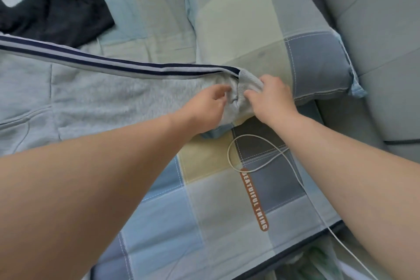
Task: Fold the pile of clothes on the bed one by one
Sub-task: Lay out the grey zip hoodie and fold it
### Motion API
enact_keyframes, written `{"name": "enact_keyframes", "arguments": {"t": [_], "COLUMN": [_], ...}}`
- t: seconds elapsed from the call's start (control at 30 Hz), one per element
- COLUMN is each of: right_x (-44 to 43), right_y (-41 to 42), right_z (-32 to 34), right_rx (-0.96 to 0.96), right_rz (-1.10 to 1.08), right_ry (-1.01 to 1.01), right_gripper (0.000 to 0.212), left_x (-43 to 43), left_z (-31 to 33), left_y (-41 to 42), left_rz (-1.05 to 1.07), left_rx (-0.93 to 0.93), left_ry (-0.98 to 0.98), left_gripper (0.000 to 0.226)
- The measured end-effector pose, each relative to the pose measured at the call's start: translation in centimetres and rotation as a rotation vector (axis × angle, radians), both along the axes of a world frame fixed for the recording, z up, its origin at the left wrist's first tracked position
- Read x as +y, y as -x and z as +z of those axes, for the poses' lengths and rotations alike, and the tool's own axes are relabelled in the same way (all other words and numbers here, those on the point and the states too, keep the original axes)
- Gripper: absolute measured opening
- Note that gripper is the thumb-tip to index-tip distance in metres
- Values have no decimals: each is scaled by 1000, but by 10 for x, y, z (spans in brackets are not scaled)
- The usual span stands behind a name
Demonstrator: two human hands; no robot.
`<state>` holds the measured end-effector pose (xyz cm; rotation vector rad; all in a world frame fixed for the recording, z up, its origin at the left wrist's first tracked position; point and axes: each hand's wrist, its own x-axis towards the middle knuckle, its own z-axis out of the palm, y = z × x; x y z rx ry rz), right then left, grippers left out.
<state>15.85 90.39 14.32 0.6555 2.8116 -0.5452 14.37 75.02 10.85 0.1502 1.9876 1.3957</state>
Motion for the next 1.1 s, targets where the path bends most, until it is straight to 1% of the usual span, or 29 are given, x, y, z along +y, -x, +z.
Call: {"name": "enact_keyframes", "arguments": {"t": [0.03,0.07,0.13,0.2,0.27,0.33,0.4,0.43,0.5,0.57,0.63,0.67,0.7,0.77,0.83,0.87,0.93,0.97,1.07,1.1], "right_x": [-2,-7,-26,-51,-80,-108,-147,-169,-217,-269,-326,-357,-388,-451,-518,-552,-619,-652,-760,-797], "right_y": [-1,-1,-3,-7,-6,-2,3,5,8,7,2,0,-2,-6,-14,-18,-30,-35,-49,-54], "right_z": [4,10,28,44,58,68,78,81,83,81,77,74,70,58,44,39,28,21,-2,-10], "right_rx": [13,44,76,8,-125,-246,-323,-347,-386,-433,-437,-404,-347,-209,-114,-99,-141,-178,-270,-279], "right_rz": [-4,-35,-142,-177,-159,-153,-153,-156,-140,-115,-127,-149,-184,-218,-140,-67,101,167,255,267], "right_ry": [57,181,548,900,1050,1157,1242,1270,1306,1342,1365,1357,1326,1190,1001,918,813,800,823,836], "right_gripper": [19,17,10,14,37,55,60,60,60,60,59,56,53,46,40,37,39,41,44,45], "left_x": [-5,-11,-30,-55,-89,-126,-175,-201,-250,-296,-347,-376,-407,-472,-547,-584,-658,-694,-803,-839], "left_z": [5,10,23,36,45,52,60,64,71,72,67,63,59,56,52,52,50,50,52,51], "left_y": [0,1,1,5,9,12,12,11,6,-2,-11,-16,-21,-30,-42,-47,-60,-66,-76,-79], "left_rz": [36,97,286,430,474,444,397,390,390,415,565,656,730,824,877,900,947,969,1048,1060], "left_rx": [-29,-87,-292,-464,-538,-576,-610,-611,-583,-531,-511,-517,-526,-529,-511,-501,-474,-457,-371,-313], "left_ry": [-24,-75,-251,-418,-497,-566,-646,-660,-636,-557,-480,-455,-447,-429,-395,-371,-312,-280,-173,-130], "left_gripper": [40,36,34,49,67,84,94,94,83,60,30,23,23,24,23,23,23,23,21,18]}}
